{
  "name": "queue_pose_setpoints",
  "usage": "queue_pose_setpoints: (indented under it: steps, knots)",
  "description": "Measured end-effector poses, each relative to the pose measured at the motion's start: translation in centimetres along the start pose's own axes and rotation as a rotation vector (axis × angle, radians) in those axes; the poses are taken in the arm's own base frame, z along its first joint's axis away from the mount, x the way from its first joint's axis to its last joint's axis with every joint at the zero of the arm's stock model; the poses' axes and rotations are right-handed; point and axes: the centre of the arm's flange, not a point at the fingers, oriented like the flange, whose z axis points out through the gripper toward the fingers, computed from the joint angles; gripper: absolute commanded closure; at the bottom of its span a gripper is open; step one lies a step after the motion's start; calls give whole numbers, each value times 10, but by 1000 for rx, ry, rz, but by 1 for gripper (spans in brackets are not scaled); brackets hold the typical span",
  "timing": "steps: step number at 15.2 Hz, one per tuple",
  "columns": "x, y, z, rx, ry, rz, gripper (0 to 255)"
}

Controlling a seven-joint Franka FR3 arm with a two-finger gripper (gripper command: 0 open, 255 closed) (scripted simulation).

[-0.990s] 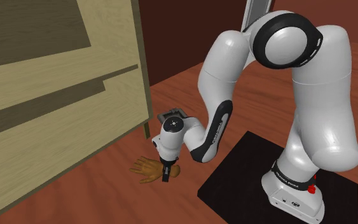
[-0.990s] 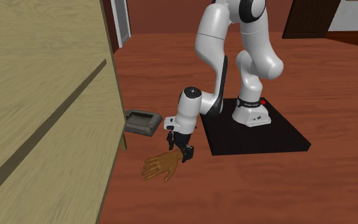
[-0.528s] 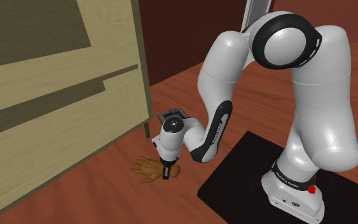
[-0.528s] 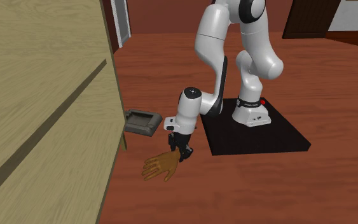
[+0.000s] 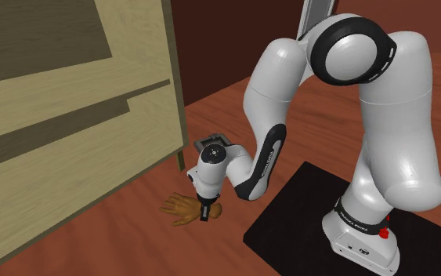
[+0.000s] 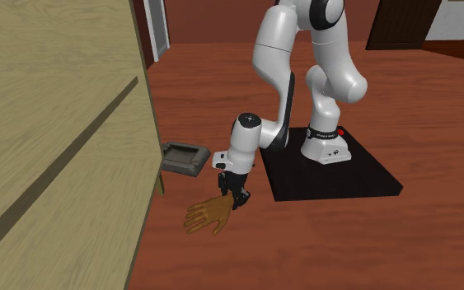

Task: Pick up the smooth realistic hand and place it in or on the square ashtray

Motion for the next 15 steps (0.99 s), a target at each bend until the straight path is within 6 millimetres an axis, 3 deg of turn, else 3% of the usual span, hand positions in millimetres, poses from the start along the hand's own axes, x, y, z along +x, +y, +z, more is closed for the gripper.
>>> queue_pose_setpoints:
  steps: [15]
  knots:
    - [10,7,-72,0,0,0,255]
